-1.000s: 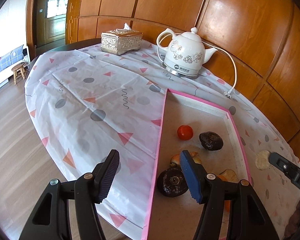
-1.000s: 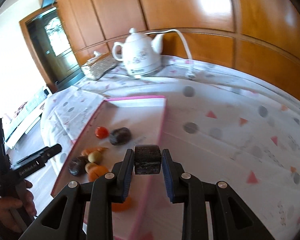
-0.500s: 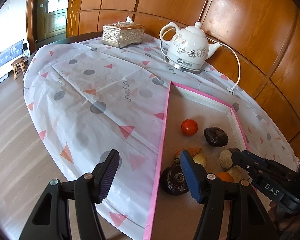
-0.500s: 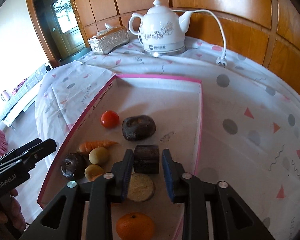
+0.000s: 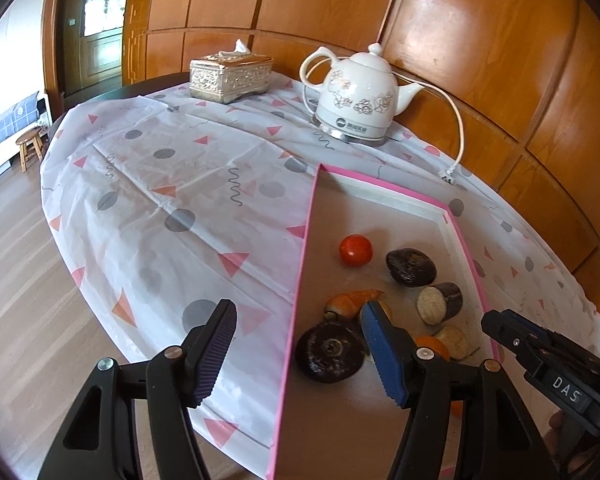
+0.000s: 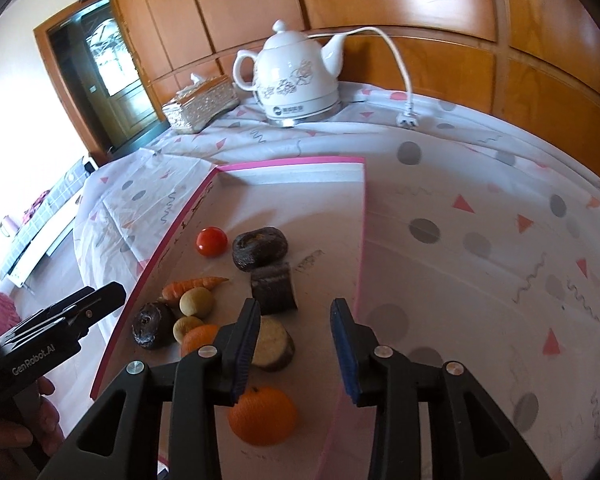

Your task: Organize fruits

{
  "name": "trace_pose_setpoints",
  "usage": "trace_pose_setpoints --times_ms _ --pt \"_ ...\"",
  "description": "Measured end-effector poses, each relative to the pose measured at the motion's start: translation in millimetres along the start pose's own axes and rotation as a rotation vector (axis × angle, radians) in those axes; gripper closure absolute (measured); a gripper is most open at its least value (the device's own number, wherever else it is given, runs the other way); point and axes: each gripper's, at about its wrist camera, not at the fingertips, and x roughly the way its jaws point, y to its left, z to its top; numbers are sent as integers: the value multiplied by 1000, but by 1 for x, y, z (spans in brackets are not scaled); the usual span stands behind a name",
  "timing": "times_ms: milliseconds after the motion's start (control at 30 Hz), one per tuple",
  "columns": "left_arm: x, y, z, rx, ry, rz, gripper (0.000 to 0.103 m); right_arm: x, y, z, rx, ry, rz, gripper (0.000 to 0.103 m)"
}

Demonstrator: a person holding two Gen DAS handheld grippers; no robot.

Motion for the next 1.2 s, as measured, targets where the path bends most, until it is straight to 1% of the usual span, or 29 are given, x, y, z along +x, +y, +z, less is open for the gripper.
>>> trace_pose_setpoints --times_ms 100,233,333,433,567,667,733,800,933,1033,1200 --pt "-3 -6 -1 16 -5 -5 37 -8 -4 -6 18 -12 -23 66" --pt "-10 -14 -2 34 -18 -10 37 -18 -6 -15 23 -31 -84 66" --pt "-18 -18 -4 48 -34 -7 33 -27 -4 -21 5 -53 -139 66" --pt "-27 -21 -7 54 -47 -1 32 -37 -2 -27 -3 -81 -180 66" --pt "-35 -25 -12 71 -63 11 29 -50 1 -39 -2 -115 -205 65" --pt "-37 -30 -15 85 -64 13 27 -53 1 -47 10 -117 -211 65" --pt "-39 -31 -17 91 -69 14 20 -53 -1 -51 20 -111 -220 65" --pt "-41 -33 -18 96 -74 7 19 -52 -3 -54 32 -103 -224 65" --pt "-44 -35 -18 100 -90 7 6 -53 -3 -58 34 -96 -234 65" --pt "-46 -35 -17 100 -100 11 2 -55 -1 -59 24 -101 -239 65" --pt "-49 -34 -15 100 -115 17 0 -57 3 -59 9 -110 -248 65"
